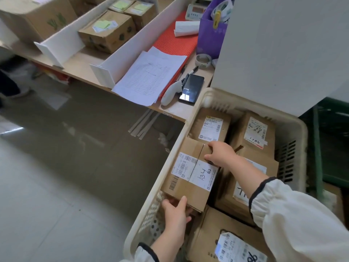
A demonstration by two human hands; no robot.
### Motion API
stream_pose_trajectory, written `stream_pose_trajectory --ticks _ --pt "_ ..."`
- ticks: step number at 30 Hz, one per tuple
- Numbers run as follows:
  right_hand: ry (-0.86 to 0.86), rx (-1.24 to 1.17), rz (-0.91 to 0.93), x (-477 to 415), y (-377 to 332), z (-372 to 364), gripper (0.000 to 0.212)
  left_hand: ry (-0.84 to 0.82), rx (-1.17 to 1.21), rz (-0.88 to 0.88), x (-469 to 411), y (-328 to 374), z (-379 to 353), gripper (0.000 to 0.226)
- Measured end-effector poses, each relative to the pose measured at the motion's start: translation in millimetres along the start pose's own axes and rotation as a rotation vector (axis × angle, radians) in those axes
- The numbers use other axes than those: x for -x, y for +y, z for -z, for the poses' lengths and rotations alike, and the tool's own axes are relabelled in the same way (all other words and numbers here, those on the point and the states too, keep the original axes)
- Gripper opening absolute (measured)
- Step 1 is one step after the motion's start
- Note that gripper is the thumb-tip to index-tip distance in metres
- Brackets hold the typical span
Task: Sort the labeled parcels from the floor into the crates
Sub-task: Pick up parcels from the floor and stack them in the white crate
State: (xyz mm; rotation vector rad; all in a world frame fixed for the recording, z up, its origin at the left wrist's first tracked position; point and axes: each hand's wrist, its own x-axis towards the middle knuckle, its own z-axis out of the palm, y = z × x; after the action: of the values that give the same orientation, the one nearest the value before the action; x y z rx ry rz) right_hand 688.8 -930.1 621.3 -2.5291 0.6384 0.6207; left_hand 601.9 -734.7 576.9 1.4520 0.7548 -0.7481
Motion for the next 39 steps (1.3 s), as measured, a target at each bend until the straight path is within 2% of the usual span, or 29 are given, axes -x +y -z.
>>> stream_pose_trajectory --ticks 5,9,10,12,14,17,20,22,25,28,33,39 --pt "0.013 -0.021 -0.016 -0.9 -1.3 -3.7 0.014 -0.026 0.015 0.001 1.8 3.8 0.6 0.031" --pt "0.024 -0.032 -0.035 3.5 -3.5 -7.0 0.013 -0.041 -0.012 0.017 3.0 1.9 4.5 0.033" --pt "0.022 -0.066 -0.038 6.6 -3.6 -8.1 0.019 -0.034 -0.064 -0.011 6.1 2.0 5.9 0.035" --pt "0.073 -0.148 -0.036 13.7 -3.5 -7.7 0.052 -0.017 -0.153 -0.085 13.0 5.7 5.7 0.047" --pt "0.216 -0.248 -0.008 26.9 -5.4 -3.6 0.068 -0.013 -0.161 -0.166 24.7 9.9 6.0 0.061" --pt "0.412 -0.326 0.102 60.7 -11.9 6.2 0.060 -0.034 -0.174 -0.352 49.8 19.6 13.3 0.059" --pt "0.483 -0.436 0.228 106.2 -24.0 19.3 0.051 -0.061 -0.281 -0.557 72.9 36.5 30.9 0.039" --pt "0.491 -0.572 0.289 135.5 -35.2 24.0 0.047 -0.072 -0.345 -0.708 85.3 48.1 48.7 0.035" --pt "0.454 -0.743 0.444 174.1 -57.1 23.2 0.043 0.065 -0.543 -0.996 108.8 62.7 79.5 0.043" --pt "0.378 -0.793 0.644 202.2 -88.1 19.0 0.048 0.249 -0.483 -1.091 138.9 72.6 114.9 0.048" --pt "0.204 -0.792 0.867 236.4 -152.9 -7.2 0.037 0.584 -0.381 -1.078 181.3 59.3 199.4 0.048" --pt "0.004 -0.740 1.079 296.9 -229.5 -57.2 0.032 0.874 -0.316 -1.011 244.2 4.5 307.7 0.045"
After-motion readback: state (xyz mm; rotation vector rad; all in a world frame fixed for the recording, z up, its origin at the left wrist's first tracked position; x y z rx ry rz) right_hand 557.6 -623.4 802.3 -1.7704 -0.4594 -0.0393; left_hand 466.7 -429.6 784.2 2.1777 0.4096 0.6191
